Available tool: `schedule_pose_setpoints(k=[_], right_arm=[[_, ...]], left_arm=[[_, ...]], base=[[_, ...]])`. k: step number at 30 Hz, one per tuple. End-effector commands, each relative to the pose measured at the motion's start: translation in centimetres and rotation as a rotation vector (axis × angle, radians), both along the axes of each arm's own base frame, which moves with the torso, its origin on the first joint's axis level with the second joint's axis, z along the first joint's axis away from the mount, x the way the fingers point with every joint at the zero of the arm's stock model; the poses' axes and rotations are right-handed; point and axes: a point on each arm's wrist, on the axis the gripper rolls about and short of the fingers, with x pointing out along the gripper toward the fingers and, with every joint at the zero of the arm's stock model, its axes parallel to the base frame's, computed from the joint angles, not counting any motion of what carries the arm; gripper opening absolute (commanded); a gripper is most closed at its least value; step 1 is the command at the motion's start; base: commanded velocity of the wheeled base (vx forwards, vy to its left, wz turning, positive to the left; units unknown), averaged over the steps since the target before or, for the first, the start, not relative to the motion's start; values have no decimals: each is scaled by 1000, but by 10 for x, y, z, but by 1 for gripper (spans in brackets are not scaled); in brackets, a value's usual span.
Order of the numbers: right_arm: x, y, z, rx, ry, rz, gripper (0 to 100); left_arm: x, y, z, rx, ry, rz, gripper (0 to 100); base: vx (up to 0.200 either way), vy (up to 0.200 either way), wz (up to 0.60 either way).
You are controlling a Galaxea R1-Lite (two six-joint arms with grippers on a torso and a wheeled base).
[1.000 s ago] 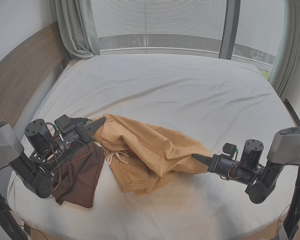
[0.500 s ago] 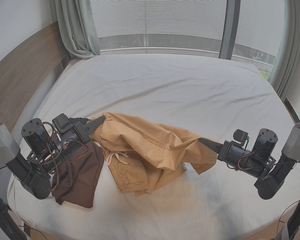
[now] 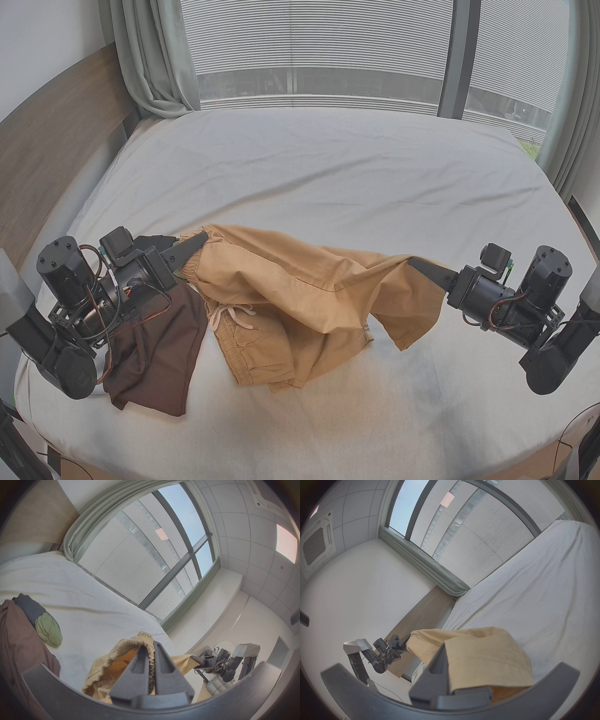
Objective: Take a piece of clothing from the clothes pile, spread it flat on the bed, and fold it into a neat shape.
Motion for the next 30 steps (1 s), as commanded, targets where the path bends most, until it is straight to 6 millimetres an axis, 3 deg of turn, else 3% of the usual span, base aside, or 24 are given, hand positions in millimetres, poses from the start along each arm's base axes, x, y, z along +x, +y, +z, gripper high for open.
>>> schedule_pose_setpoints(k=[1,30], right_arm=[[-2,-2,4,4,-14,-5,0],[-13,-18,41,75,-108,-36,0]], left_arm=[[-2,7,-3,22,1,3,0],[-15,29,-3,71,-11,-73,0]], base=[[0,0,0],[0,0,0]])
